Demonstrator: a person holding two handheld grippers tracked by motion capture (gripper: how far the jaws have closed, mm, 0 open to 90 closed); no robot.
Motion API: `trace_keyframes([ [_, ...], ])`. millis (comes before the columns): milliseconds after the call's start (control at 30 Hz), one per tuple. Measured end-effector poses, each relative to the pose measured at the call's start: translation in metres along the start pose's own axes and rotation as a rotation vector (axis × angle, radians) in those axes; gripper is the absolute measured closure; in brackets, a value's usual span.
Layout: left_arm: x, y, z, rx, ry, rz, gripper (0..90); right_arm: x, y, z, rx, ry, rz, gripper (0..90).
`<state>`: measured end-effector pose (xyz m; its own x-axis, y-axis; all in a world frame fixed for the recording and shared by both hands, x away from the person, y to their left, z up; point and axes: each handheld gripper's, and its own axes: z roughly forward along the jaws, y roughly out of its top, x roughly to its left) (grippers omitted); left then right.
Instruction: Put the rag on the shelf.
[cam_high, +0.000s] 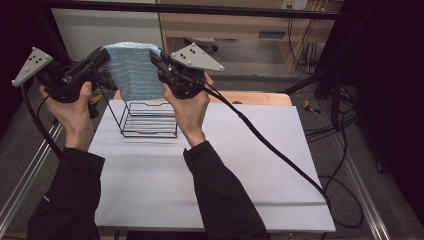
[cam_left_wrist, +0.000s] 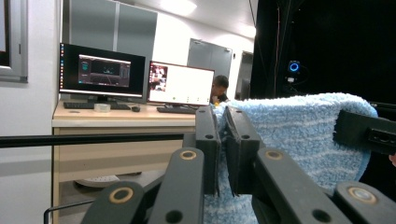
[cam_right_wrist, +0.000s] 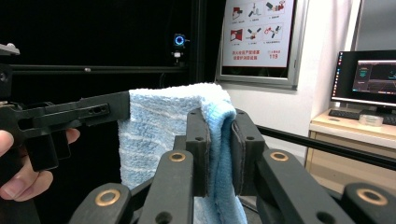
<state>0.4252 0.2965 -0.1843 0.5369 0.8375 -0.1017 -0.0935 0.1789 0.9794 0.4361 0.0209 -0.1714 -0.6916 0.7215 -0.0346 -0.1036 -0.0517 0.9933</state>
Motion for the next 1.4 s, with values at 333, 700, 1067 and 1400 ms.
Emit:
trace_keyframes([
  [333,0.011,0.013,0.008,-0.017,0.02,-0.01,84.3,-0.001,0.013,0.017,-0.007,-0.003,-0.026,80.3],
  [700,0.025,0.028,0.017,-0.045,0.047,-0.015,84.3,-0.004,0.026,0.04,-0.023,0.003,-0.04,80.3],
  [1067,0.034,0.04,0.022,-0.094,0.071,-0.009,84.3,-0.007,0.04,0.058,-0.049,0.022,-0.051,80.4],
  [1400,0.046,0.031,0.032,-0.068,0.118,-0.011,84.3,-0.011,0.031,0.075,-0.03,0.031,-0.039,80.4],
])
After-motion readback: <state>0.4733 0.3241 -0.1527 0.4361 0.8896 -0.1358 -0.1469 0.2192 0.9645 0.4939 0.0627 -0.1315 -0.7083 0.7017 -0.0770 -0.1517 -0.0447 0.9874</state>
